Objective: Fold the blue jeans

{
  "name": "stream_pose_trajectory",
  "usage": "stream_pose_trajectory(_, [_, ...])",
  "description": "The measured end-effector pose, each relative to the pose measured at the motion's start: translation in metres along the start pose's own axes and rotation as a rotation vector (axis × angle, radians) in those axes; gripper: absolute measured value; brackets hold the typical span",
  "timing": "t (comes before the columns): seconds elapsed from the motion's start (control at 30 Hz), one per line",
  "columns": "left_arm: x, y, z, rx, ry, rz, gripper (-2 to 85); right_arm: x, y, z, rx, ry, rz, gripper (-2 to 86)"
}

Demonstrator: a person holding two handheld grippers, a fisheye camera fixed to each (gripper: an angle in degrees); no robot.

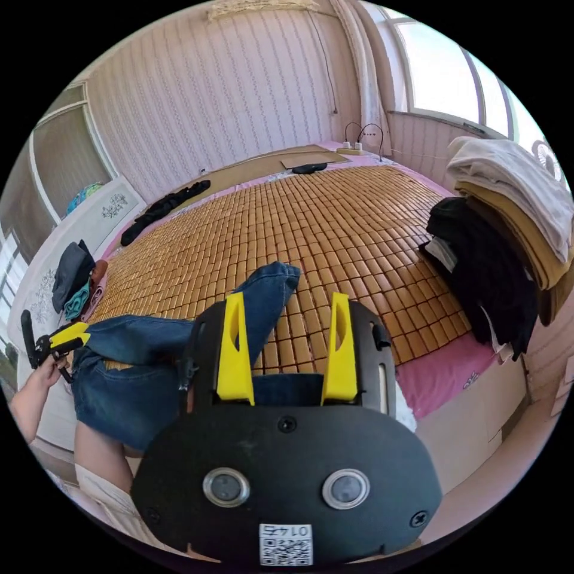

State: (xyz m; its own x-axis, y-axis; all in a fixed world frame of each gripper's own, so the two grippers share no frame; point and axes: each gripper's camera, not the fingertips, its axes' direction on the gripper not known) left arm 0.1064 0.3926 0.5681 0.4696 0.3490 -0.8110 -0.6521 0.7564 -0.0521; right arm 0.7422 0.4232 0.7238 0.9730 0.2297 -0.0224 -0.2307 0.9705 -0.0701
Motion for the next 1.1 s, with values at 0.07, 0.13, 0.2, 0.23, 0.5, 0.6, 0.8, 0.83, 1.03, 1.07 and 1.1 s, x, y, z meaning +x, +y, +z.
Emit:
stream_pose_trajectory(0.07, [-0.001, -0.026, 0.045, -0.084, -0.003, -0.018, 13.5, 0.021, -0.003, 0.032, -0.103, -0.126, 0.038, 14.5])
stream_pose_trajectory(0.13, [-0.001, -0.039, 0.082, -0.181, -0.029, -0.028, 13.6, 0.029, 0.0, 0.047, -0.169, -0.224, 0.002, 8.6])
stream_pose_trajectory(0.2, [0.002, -0.046, 0.117, -0.28, -0.043, -0.019, 11.2, 0.04, 0.001, 0.045, -0.168, -0.257, 0.006, 4.5])
stream_pose_trajectory(0.23, [0.002, -0.05, 0.125, -0.273, -0.036, -0.024, 8.5, 0.052, -0.005, 0.035, -0.155, -0.319, 0.04, 3.0])
stream_pose_trajectory(0.5, [-0.008, -0.068, 0.118, -0.138, -0.058, -0.036, -0.2, 0.065, -0.085, -0.078, 0.126, -0.366, -0.074, 5.7])
stream_pose_trajectory(0.6, [-0.032, -0.068, 0.122, -0.163, -0.05, -0.145, 0.5, 0.091, -0.08, -0.048, 0.037, -0.279, -0.029, 9.9])
stream_pose_trajectory(0.8, [-0.058, -0.067, 0.111, -0.087, -0.058, -0.122, 7.2, 0.116, -0.042, 0.026, -0.149, -0.263, 0.001, 13.6])
stream_pose_trajectory(0.83, [-0.062, -0.067, 0.118, -0.101, -0.056, -0.112, 9.0, 0.118, -0.037, 0.039, -0.169, -0.272, 0.017, 13.9])
stream_pose_trajectory(1.03, [-0.074, -0.054, 0.158, -0.135, 0.055, -0.189, 8.1, 0.123, -0.021, 0.069, -0.118, -0.339, 0.096, 8.4])
stream_pose_trajectory(1.07, [-0.081, -0.051, 0.159, -0.12, 0.074, -0.228, 8.0, 0.123, -0.021, 0.069, -0.108, -0.399, 0.08, 5.9])
stream_pose_trajectory(1.1, [-0.083, -0.049, 0.159, -0.112, 0.082, -0.234, 7.9, 0.123, -0.02, 0.07, -0.11, -0.412, 0.076, 5.1])
